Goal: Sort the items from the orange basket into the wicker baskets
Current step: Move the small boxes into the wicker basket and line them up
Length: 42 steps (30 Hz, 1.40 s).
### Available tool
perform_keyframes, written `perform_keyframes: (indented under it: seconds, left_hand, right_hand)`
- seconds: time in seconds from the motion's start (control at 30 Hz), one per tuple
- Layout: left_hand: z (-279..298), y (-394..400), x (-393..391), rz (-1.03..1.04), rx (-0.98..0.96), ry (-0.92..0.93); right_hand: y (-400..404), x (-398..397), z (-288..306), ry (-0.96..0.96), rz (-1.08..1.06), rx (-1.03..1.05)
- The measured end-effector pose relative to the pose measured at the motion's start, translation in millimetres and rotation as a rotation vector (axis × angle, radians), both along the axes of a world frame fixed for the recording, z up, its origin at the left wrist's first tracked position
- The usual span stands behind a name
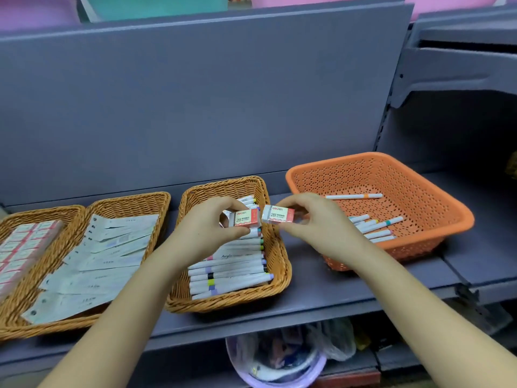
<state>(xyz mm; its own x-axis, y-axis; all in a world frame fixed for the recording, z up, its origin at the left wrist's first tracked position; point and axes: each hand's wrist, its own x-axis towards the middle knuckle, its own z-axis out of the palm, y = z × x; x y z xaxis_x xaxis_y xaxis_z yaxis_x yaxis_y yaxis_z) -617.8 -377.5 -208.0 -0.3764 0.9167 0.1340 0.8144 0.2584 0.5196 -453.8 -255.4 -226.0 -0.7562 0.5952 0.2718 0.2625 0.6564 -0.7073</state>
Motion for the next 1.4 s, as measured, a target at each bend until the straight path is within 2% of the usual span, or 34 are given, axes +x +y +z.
perform_keyframes:
  seconds: [0.1,0.37,0.73,0.9,1.17,1.4]
  left_hand:
    - [-0.6,-21.2,-12.4,0.049,0.034,0.033]
    - [-1.7,-98.8,-76.2,0.067,0.089,0.020]
    - [-8.1,-211.0,-193.2,0.098,-0.008,0.074]
    - [-10.9,-246.4,-236.0,0.138,0.004,0.055]
    - [-23.4,-291.7,-283.0,0.281,-0.126,-0.036]
    - [-31.2,-326.0,-305.3,0.197,-0.298,-0.047]
  right_hand:
    - [-14.8,-14.6,5.2,-0.050,0.033,0.100]
    - [-80.2,-88.4,13.9,-0.035,0.153,0.142]
    - [-174.7,-211.0,4.5,-0.070,0.184,0.156]
    - [-205.0,-252.9,0.3,-0.101,0.235,0.141]
    - [-236.8,-310.8,-15.4,-0.174,0.387,0.190]
    - [-273.5,-336.2,-22.3,-0.279,0.521,0.270]
